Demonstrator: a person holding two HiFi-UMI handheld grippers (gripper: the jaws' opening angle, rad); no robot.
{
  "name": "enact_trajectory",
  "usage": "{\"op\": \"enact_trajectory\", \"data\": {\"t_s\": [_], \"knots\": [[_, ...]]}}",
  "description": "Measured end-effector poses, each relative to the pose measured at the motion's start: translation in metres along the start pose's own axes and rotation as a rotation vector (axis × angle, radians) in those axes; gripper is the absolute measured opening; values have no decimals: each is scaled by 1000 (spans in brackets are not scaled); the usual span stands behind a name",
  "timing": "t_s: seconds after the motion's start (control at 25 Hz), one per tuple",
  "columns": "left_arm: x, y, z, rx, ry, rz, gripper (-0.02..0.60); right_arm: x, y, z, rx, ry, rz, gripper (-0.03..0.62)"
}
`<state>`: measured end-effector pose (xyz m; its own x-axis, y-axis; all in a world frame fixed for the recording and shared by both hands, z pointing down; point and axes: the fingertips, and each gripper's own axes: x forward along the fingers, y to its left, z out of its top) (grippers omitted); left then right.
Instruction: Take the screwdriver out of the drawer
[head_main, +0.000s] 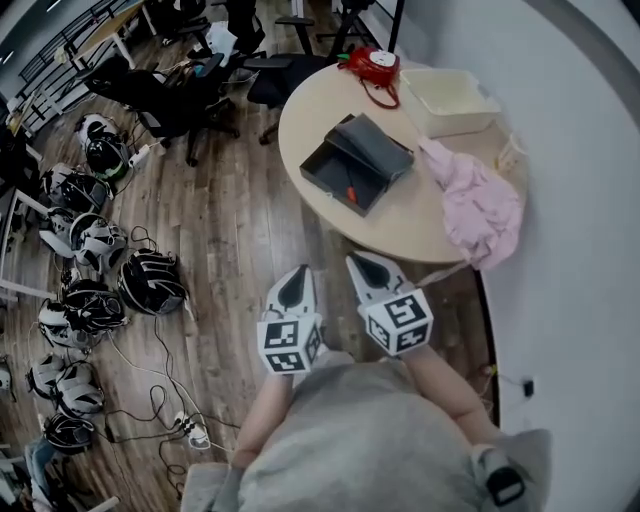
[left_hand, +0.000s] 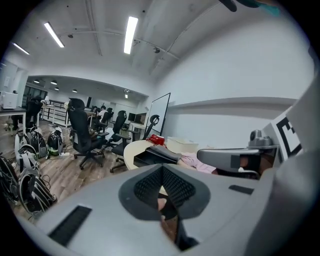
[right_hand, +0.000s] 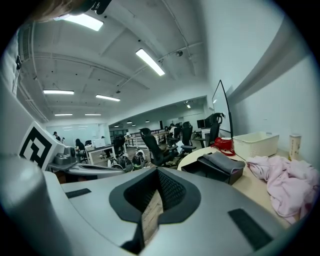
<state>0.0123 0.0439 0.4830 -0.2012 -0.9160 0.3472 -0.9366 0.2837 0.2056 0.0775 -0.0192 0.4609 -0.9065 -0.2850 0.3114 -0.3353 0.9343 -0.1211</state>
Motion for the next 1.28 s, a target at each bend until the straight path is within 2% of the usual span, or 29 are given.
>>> {"op": "enact_trajectory", "data": {"t_s": [0.28, 0.48, 0.92, 1.28], "knots": [[11, 34, 4, -10, 24, -40, -2, 29, 9, 7, 5, 10, -53, -2], [31, 48, 9, -21, 38, -64, -2, 46, -1, 6, 8, 22, -81, -2], [119, 78, 25, 8, 87, -150, -2, 110, -60, 12, 65, 27, -196, -2], [204, 95, 67, 69, 129, -259, -2, 161, -121, 33, 123, 34, -323, -2]]}}
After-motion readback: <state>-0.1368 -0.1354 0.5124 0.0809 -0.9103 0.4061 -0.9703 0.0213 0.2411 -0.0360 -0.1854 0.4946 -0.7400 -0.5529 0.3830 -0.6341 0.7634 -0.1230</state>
